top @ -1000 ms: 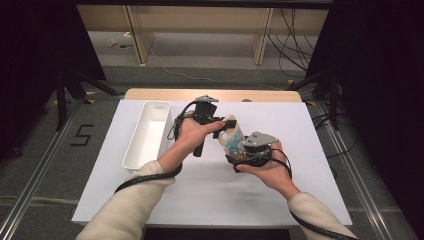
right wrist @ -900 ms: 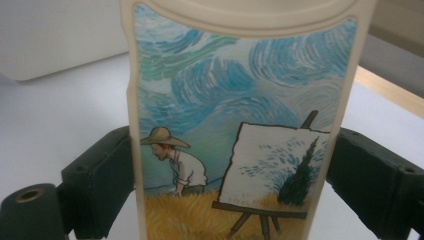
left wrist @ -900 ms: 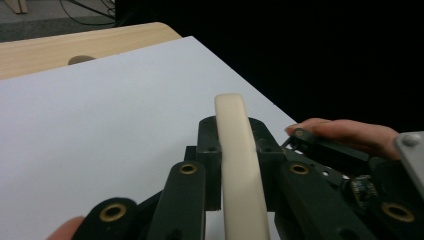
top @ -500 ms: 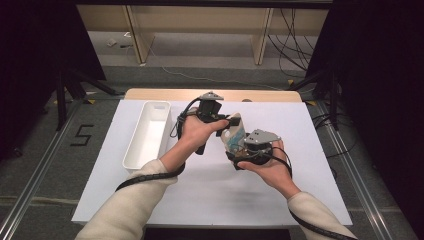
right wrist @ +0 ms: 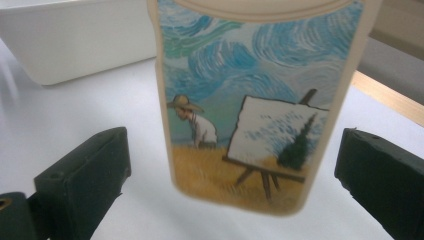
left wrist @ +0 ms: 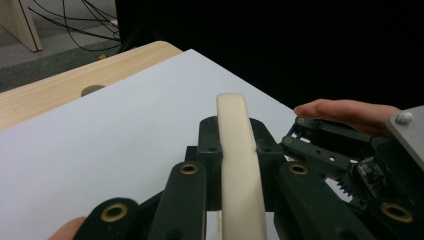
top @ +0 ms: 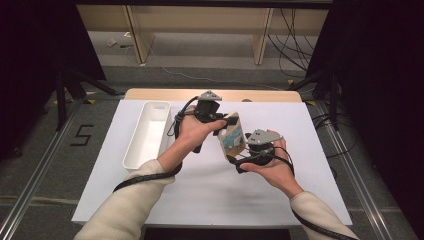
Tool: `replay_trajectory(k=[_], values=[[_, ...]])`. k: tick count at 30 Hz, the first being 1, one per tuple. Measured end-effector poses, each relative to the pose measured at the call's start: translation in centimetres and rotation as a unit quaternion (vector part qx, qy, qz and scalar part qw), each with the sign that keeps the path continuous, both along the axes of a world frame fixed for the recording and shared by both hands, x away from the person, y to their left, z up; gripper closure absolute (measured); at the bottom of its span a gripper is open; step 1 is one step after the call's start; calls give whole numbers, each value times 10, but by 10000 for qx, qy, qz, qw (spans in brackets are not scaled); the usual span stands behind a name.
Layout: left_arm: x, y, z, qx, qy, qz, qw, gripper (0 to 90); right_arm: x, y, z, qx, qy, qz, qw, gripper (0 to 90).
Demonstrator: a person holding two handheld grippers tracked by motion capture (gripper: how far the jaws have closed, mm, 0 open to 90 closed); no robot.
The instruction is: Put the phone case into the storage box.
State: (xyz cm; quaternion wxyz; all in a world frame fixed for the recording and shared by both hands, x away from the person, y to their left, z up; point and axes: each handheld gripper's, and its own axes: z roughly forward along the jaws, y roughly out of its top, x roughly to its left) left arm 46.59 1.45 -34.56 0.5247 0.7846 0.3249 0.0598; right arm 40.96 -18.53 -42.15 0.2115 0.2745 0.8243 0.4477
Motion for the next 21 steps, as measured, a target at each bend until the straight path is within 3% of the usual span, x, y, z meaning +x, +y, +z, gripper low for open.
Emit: replay_trajectory(k=[14, 21], values=[[-4, 9, 0, 229, -164, -374, 9989, 792, 1, -12, 0, 148, 126, 157, 9997, 6], [-9, 13, -3, 290, -171, -647, 9973, 792, 1, -12, -5, 19, 284, 324, 9991, 26]])
